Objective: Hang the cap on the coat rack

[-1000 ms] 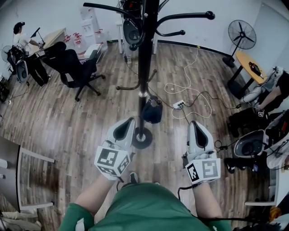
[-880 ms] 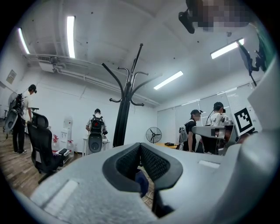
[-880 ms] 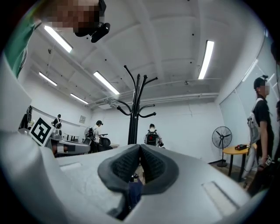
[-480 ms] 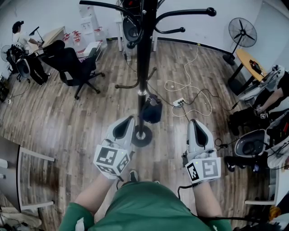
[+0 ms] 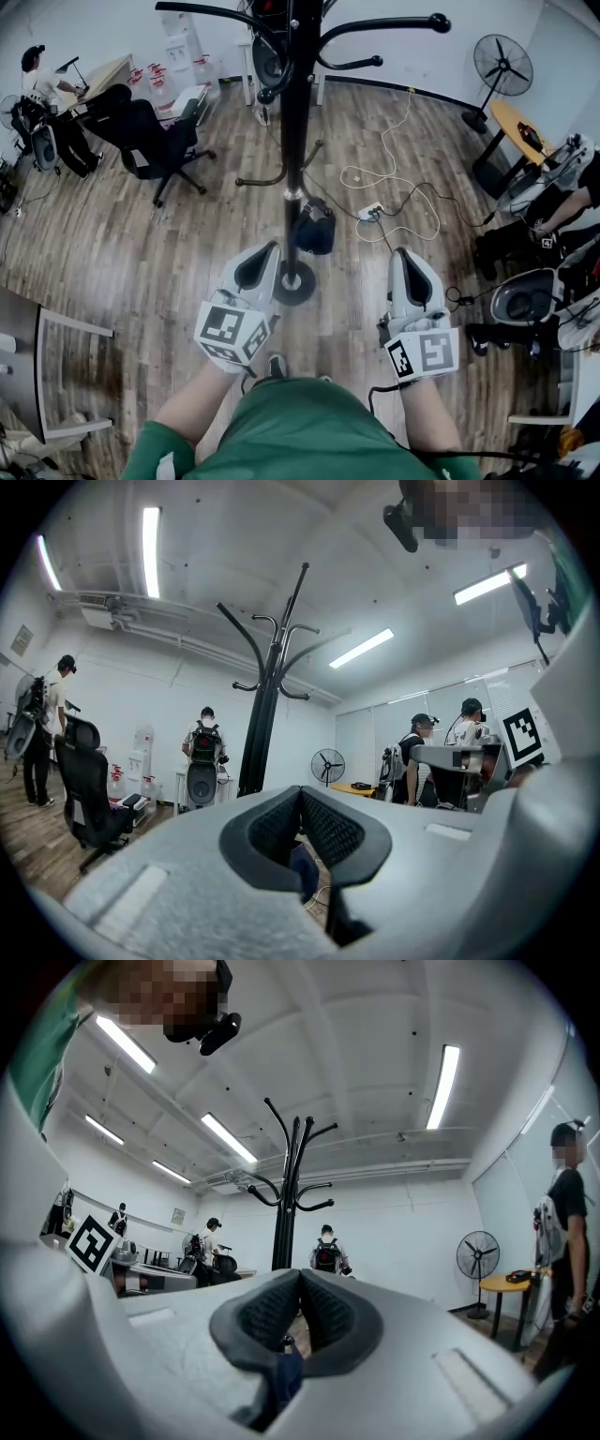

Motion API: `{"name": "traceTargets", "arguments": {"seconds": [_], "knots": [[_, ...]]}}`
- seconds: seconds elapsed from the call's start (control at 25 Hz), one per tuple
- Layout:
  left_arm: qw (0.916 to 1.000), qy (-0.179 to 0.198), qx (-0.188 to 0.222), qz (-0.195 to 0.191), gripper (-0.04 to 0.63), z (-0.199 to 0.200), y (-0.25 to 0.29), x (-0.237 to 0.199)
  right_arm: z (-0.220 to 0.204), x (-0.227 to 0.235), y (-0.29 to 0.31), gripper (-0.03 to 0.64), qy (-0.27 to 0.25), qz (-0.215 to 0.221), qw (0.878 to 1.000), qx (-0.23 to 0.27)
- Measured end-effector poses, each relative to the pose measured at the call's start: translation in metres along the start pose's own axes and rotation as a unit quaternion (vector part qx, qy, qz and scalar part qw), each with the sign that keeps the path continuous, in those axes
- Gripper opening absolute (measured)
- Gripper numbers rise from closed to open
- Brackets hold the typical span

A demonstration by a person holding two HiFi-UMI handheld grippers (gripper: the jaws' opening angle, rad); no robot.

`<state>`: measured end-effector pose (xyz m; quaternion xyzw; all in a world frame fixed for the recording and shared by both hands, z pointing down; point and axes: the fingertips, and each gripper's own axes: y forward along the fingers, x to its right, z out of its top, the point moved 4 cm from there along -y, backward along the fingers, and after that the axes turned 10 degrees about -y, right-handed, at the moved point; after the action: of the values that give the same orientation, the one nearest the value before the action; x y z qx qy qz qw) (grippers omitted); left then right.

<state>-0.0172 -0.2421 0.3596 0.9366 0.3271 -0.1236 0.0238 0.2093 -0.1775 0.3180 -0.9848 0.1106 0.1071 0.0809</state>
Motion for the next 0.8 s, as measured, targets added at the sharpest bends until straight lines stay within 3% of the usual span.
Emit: {"name": "traceTargets", "arguments": {"seconds": [0.8], "knots": [[1.0000, -0.004, -0.008, 0.003, 0.011, -0.009, 0.012, -0.017, -0.015, -0.005, 0.018, 0.002, 0.002, 0.009, 1.000, -0.012]]}}
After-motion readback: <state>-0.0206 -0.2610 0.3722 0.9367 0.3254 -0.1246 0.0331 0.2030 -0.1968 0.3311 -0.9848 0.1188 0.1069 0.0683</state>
